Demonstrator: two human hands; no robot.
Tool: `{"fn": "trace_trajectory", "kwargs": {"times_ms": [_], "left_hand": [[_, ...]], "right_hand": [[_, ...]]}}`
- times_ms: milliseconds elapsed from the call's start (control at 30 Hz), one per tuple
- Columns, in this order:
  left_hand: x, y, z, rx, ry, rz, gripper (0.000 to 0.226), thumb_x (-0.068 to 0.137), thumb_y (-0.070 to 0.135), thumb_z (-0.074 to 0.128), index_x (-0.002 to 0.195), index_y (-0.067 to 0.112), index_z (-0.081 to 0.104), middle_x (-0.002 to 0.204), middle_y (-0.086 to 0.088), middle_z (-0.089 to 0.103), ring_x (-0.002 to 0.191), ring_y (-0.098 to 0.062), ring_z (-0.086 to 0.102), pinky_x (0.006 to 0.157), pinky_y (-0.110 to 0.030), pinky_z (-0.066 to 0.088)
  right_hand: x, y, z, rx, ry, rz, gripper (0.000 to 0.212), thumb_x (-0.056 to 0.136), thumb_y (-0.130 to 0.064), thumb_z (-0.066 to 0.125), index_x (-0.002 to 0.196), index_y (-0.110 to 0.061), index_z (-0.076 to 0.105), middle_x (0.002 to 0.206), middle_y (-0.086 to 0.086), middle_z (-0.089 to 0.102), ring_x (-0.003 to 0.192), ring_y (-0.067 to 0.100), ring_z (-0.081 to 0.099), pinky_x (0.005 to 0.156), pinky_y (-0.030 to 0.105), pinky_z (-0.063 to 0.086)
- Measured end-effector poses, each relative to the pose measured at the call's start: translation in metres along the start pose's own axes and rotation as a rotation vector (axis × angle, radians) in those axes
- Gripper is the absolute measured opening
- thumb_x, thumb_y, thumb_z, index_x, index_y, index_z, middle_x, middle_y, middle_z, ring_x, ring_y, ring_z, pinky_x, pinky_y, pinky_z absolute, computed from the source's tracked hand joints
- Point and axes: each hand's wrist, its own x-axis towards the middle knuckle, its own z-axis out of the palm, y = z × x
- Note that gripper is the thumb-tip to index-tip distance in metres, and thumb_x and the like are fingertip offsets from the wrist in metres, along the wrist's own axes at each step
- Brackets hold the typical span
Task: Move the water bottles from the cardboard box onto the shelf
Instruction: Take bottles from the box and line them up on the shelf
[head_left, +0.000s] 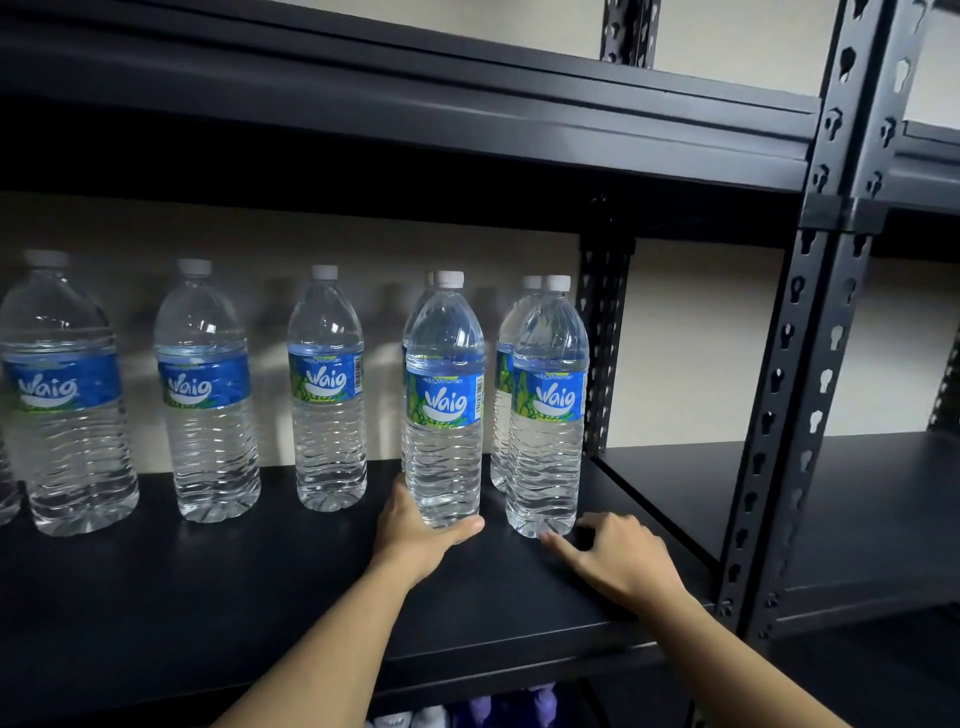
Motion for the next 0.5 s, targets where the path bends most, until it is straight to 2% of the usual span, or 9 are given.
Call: {"fn": "trace_trajectory", "kwargs": {"times_ms": [67, 100, 167, 200, 267, 333, 367, 400, 500], "left_hand": [[-0.004, 0.002, -0.003, 0.037, -0.022, -0.012, 0.112, 0.057, 0.04, 0.094, 0.146, 0.015, 0.031, 0.146, -0.006, 0.045, 0.132, -0.021, 0.046, 0.11, -0.033, 0.039], [-0.009, 0.004, -0.006, 0.036, -0.036, -0.033, 0.122, 0.06, 0.04, 0.092, 0.153, 0.012, 0.019, 0.156, -0.009, 0.032, 0.141, -0.023, 0.035, 0.116, -0.035, 0.031], [-0.021, 0.006, -0.012, 0.02, -0.042, -0.072, 0.128, 0.069, 0.045, 0.085, 0.158, 0.011, 0.0, 0.163, -0.009, 0.013, 0.15, -0.024, 0.02, 0.119, -0.037, 0.022], [-0.026, 0.005, -0.015, 0.001, -0.025, -0.079, 0.122, 0.073, 0.049, 0.081, 0.157, 0.011, 0.001, 0.163, -0.01, 0.016, 0.149, -0.024, 0.023, 0.119, -0.037, 0.024], [-0.037, 0.002, -0.022, -0.068, 0.047, -0.079, 0.096, 0.081, 0.053, 0.072, 0.153, 0.01, 0.025, 0.15, -0.011, 0.041, 0.135, -0.024, 0.045, 0.113, -0.038, 0.037], [-0.051, -0.001, -0.034, -0.128, 0.073, -0.071, 0.058, 0.088, 0.049, 0.066, 0.13, 0.012, 0.054, 0.123, -0.007, 0.065, 0.11, -0.021, 0.064, 0.101, -0.037, 0.049], [-0.059, -0.003, -0.041, -0.175, 0.048, -0.073, 0.044, 0.088, 0.046, 0.067, 0.118, 0.013, 0.062, 0.111, -0.006, 0.071, 0.099, -0.019, 0.069, 0.097, -0.039, 0.053], [-0.069, -0.004, -0.048, -0.24, -0.001, -0.07, 0.036, 0.088, 0.041, 0.07, 0.109, 0.012, 0.065, 0.102, -0.007, 0.073, 0.09, -0.018, 0.072, 0.094, -0.04, 0.055], [-0.103, -0.005, -0.08, -0.315, -0.113, -0.061, 0.022, 0.091, 0.024, 0.07, 0.104, 0.007, 0.066, 0.086, -0.009, 0.071, 0.076, -0.021, 0.071, 0.078, -0.033, 0.06]], "right_hand": [[-0.005, -0.001, -0.002, 0.027, 0.059, 0.017, 0.07, 0.075, -0.086, 0.037, 0.086, -0.026, 0.071, 0.088, -0.003, 0.073, 0.094, 0.022, 0.067, 0.074, 0.031, 0.048], [-0.009, -0.001, -0.004, 0.058, 0.072, 0.023, 0.065, 0.077, -0.082, 0.04, 0.085, -0.026, 0.072, 0.086, -0.004, 0.073, 0.092, 0.021, 0.067, 0.073, 0.031, 0.048], [-0.015, -0.004, -0.005, 0.155, 0.06, 0.015, 0.052, 0.081, -0.072, 0.047, 0.085, -0.027, 0.072, 0.085, -0.006, 0.073, 0.09, 0.019, 0.067, 0.071, 0.03, 0.047], [-0.018, -0.005, -0.005, 0.217, 0.042, 0.013, 0.044, 0.083, -0.064, 0.052, 0.087, -0.026, 0.072, 0.086, -0.006, 0.073, 0.09, 0.019, 0.067, 0.071, 0.03, 0.047], [-0.026, -0.009, -0.004, 0.333, 0.0, 0.015, 0.025, 0.086, -0.044, 0.06, 0.094, -0.024, 0.072, 0.088, -0.007, 0.072, 0.092, 0.017, 0.067, 0.073, 0.027, 0.045], [-0.038, -0.016, -0.005, 0.445, -0.01, 0.027, 0.018, 0.087, -0.03, 0.064, 0.101, -0.022, 0.071, 0.086, -0.008, 0.068, 0.088, 0.013, 0.064, 0.074, 0.023, 0.042], [-0.045, -0.022, -0.007, 0.521, -0.004, 0.037, 0.019, 0.087, -0.025, 0.064, 0.104, -0.021, 0.072, 0.085, -0.009, 0.066, 0.086, 0.01, 0.062, 0.075, 0.02, 0.04], [-0.054, -0.03, -0.009, 0.601, 0.008, 0.049, 0.019, 0.086, -0.021, 0.065, 0.104, -0.02, 0.072, 0.085, -0.009, 0.066, 0.086, 0.009, 0.061, 0.076, 0.019, 0.039], [-0.083, -0.062, -0.017, 0.749, 0.005, 0.054, 0.019, 0.086, -0.014, 0.066, 0.103, -0.018, 0.073, 0.086, -0.005, 0.071, 0.086, 0.008, 0.065, 0.078, 0.021, 0.043]]}}
